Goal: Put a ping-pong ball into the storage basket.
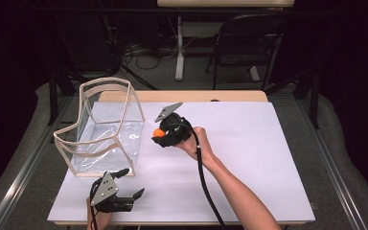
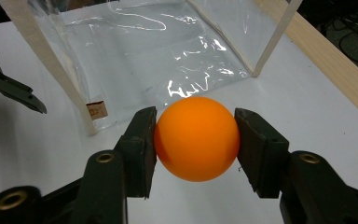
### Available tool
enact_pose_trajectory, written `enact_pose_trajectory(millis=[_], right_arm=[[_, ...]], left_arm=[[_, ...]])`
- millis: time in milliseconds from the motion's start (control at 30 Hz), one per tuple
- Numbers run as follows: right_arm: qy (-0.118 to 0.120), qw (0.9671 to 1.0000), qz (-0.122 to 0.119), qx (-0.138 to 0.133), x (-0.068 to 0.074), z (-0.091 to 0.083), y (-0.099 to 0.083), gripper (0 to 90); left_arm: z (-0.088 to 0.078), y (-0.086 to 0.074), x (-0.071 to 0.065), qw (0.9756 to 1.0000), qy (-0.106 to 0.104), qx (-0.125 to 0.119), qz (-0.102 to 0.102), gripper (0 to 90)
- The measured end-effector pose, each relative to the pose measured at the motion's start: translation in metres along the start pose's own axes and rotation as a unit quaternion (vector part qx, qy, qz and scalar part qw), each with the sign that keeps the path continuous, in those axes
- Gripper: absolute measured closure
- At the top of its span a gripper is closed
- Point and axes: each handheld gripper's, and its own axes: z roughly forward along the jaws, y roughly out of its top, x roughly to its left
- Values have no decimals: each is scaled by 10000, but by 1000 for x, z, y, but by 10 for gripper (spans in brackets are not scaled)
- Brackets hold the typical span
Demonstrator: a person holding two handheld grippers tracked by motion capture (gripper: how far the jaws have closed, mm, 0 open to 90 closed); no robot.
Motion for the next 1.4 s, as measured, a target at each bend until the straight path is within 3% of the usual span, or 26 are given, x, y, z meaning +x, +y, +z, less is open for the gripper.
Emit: enact_pose_trajectory(millis=[533,1400], right_arm=[[-22,9999,36,105,-11,-3,12,508],[-42,10000,45,7,-13,-11,32,508]], left_arm=[[0,0,1,10000,-19,-12,7,157],[0,0,1,10000,-30,-14,6,158]])
